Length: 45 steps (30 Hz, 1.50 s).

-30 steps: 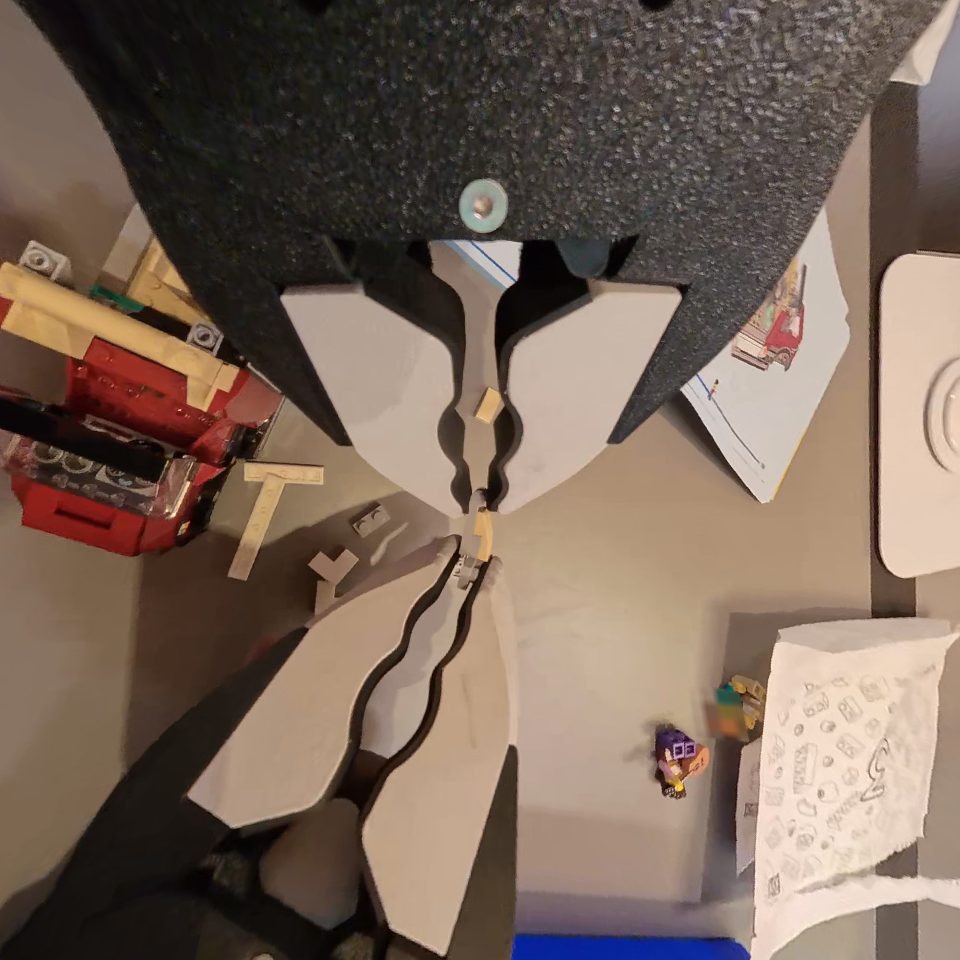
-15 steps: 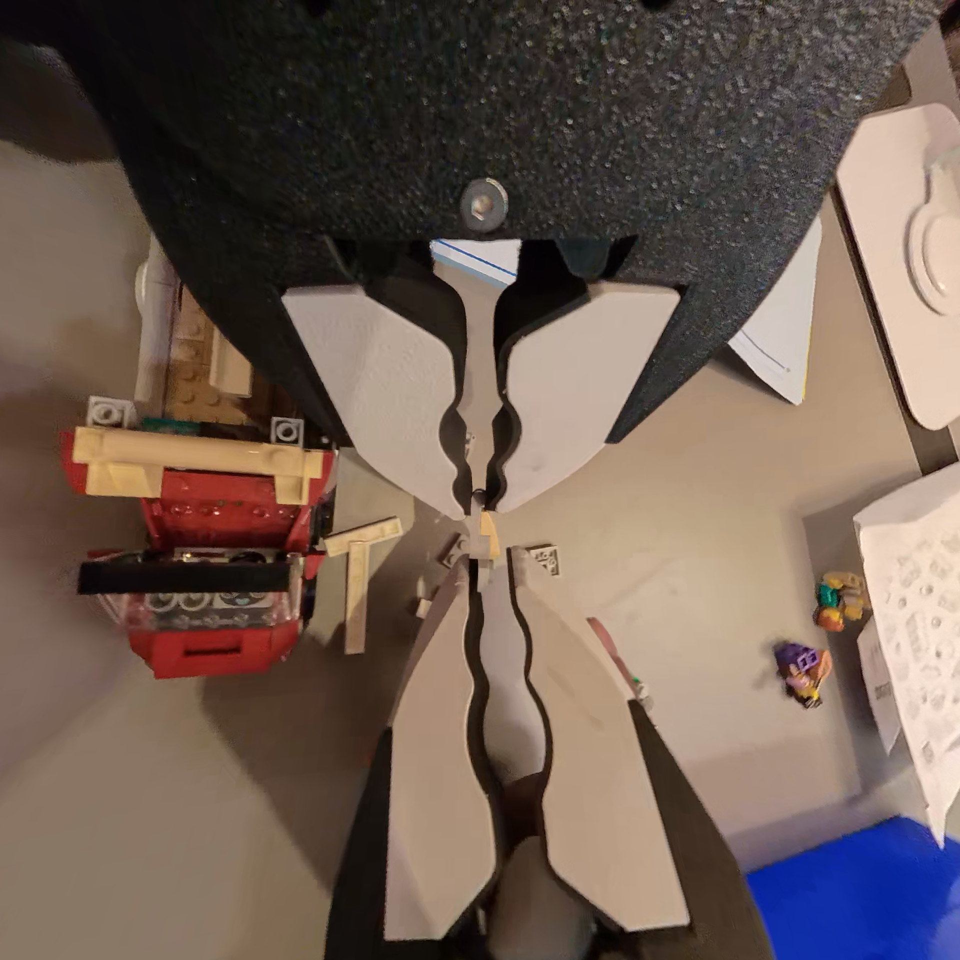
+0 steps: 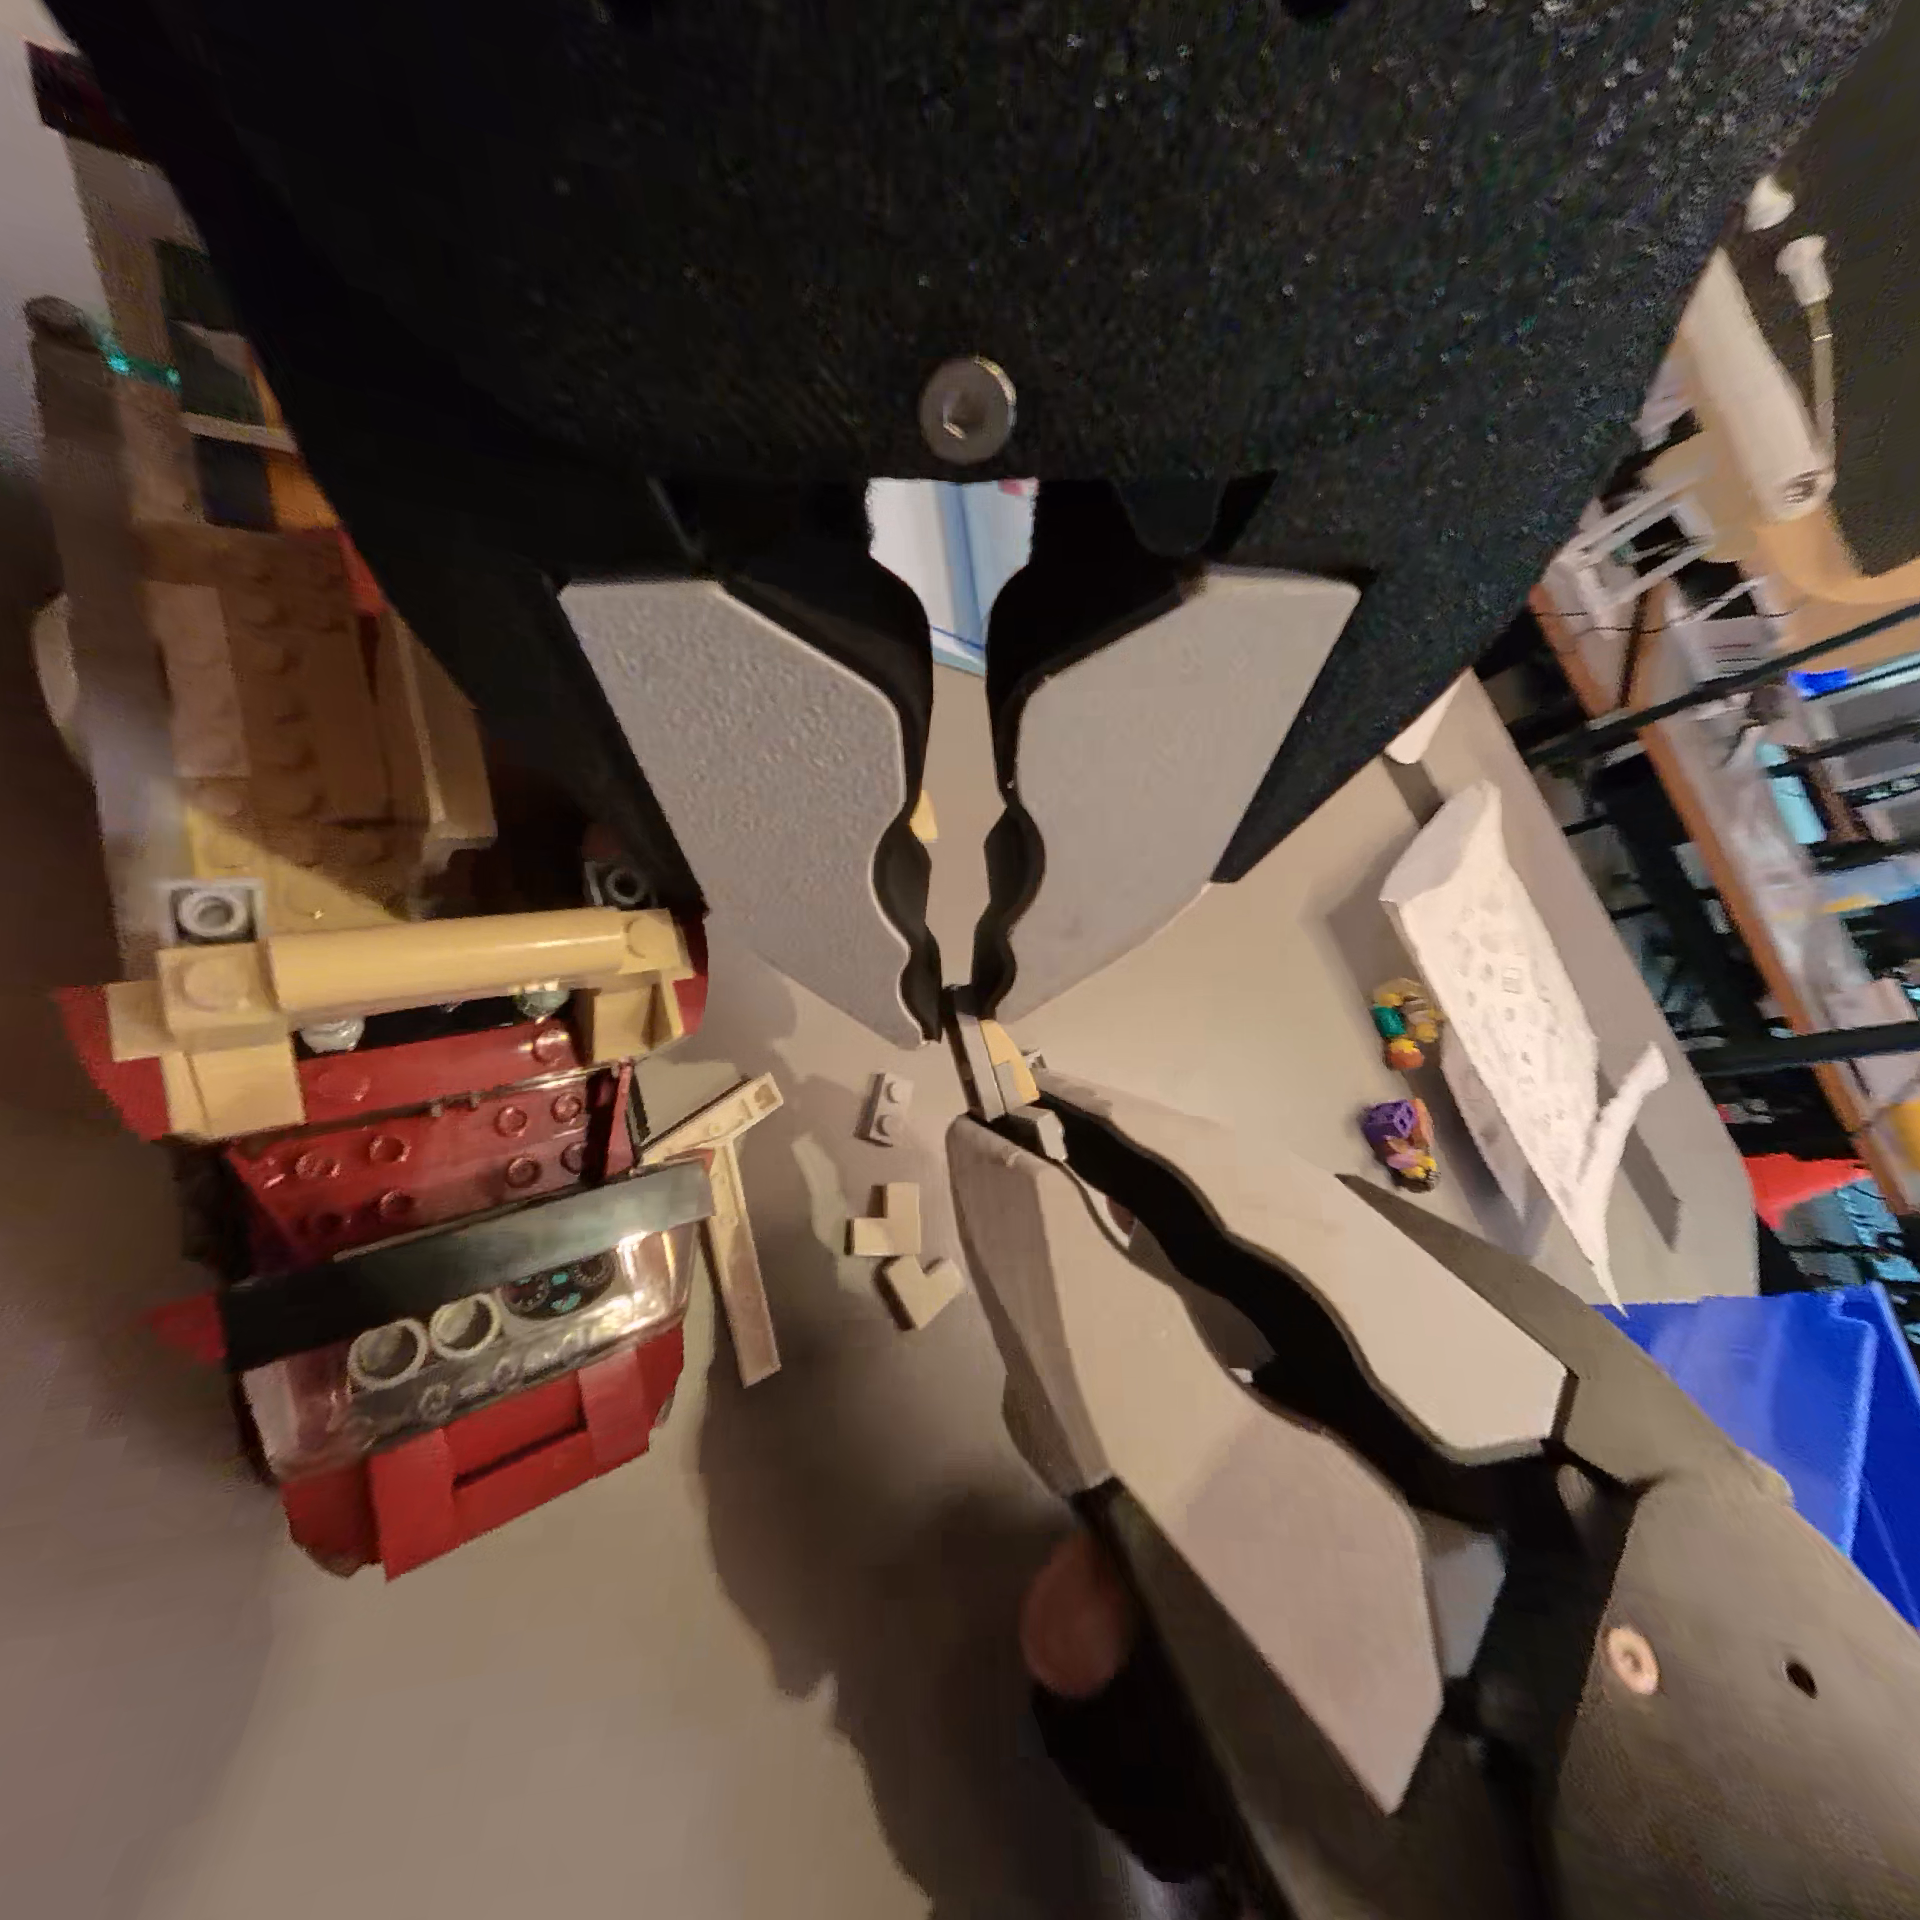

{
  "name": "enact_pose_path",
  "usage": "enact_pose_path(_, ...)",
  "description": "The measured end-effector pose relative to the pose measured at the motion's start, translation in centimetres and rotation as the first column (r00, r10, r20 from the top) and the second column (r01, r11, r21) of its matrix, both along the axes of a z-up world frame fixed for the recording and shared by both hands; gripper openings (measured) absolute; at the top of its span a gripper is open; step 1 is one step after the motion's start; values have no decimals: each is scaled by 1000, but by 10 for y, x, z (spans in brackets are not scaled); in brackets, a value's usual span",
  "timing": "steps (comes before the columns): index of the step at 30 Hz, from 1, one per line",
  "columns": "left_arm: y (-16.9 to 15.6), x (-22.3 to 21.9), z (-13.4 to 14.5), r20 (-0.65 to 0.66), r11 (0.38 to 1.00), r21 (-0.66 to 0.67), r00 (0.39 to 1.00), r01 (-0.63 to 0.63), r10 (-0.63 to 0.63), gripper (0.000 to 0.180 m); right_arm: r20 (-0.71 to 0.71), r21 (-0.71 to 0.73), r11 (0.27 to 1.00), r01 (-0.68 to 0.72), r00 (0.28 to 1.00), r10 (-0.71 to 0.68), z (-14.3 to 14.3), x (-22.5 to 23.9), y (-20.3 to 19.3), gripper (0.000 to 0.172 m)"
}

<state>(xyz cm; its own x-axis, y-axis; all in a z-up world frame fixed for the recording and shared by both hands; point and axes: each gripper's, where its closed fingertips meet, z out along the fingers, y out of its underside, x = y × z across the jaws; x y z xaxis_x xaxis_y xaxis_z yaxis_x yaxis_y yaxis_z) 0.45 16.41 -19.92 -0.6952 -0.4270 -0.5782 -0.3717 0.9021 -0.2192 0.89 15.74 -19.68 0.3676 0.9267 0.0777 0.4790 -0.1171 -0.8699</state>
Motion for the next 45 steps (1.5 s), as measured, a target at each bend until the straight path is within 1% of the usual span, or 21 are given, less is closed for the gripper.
enact_pose_path(7, 4, 2, 3, 18, 982, 177, 998, 59, -63, 7, -127, -219, 976, 9, 991, -37, 1, 1, 1, 9)
enact_pose_path(8, 5, 2, 4, 24, 978, 197, 997, 66, -72, 6, -149, -258, 966, 3, 988, -43, 1, 1, 1, 9)
enact_pose_path(9, 7, 3, 5, 34, 969, 232, 995, 79, -89, 4, -175, -306, 952, -2, 983, -54, 0, 2, 2, 5)
enact_pose_path(10, 7, 3, 6, 35, 964, 253, 995, 84, -96, 4, -221, -366, 930, -22, 973, -64, 2, 3, 1, 5)
enact_pose_path(11, 8, 3, 7, 41, 961, 262, 994, 85, -99, 4, -263, -424, 904, -47, 962, -73, 4, 3, 1, 5)
enact_pose_path(12, 7, 5, 9, 59, 964, 253, 993, 80, -98, 5, -280, -454, 889, -54, 956, -85, 4, 3, 1, 5)
enact_pose_path(13, 10, 6, 10, 69, 971, 235, 995, 50, -68, 5, -272, -457, 889, -45, 958, -92, 2, 4, 3, 5)
enact_pose_path(15, 22, 5, 9, 75, 975, 219, 997, -24, 8, 5, -229, -417, 909, 13, 966, -119, -1, 7, 8, 5)
enact_pose_path(17, 31, 1, 7, 68, 987, 125, 994, -98, 90, 5, -179, -366, 929, 59, 975, -133, -4, 9, 12, 5)
enact_pose_path(18, 39, -1, 7, 66, 984, 104, 988, -146, 140, 5, -151, -331, 940, 81, 979, -138, -5, 10, 14, 5)
enact_pose_path(21, 59, -11, -3, -16, 954, 28, 954, -299, 300, 7, -53, -206, 968, 141, 987, -155, -10, 13, 19, 5)
enact_pose_path(23, 60, -15, -11, -73, 938, -35, 937, -344, 341, 11, 28, -110, 980, 165, 986, -163, -15, 15, 23, 5)
enact_pose_path(26, 54, -17, -23, -153, 914, -154, 923, -376, 354, 14, 124, -6, 986, 165, 979, -163, -22, 15, 24, 5)
enact_pose_path(28, 52, -15, -25, -164, 898, -214, 920, -386, 356, 19, 146, 21, 987, 158, 976, -160, -24, 15, 23, 5)
enact_pose_path(30, 44, -9, -18, -144, 875, -312, 929, -370, 341, 21, 134, 18, 987, 157, 978, -158, -22, 14, 23, 5)
enact_pose_path(32, 31, -1, -8, -105, 852, -415, 947, -320, 304, 21, 99, 3, 987, 162, 982, -161, -18, 13, 23, 5)
enact_pose_path(33, 25, 2, -4, -90, 847, -442, 954, -296, 287, 20, 84, -6, 987, 162, 983, -161, -16, 12, 23, 5)
enact_pose_path(35, 18, 7, -2, -67, 856, -446, 963, -262, 260, 16, 64, -14, 987, 163, 985, -162, -13, 11, 23, 4)
enact_pose_path(38, 17, 11, -3, -46, 878, -406, 965, -254, 257, 11, 63, -13, 987, 160, 985, -159, -12, 9, 22, 4)
enact_pose_path(45, 11, 13, -5, -43, 909, -348, 972, -232, 231, 7, 55, -12, 988, 152, 987, -152, -10, 6, 20, 5)
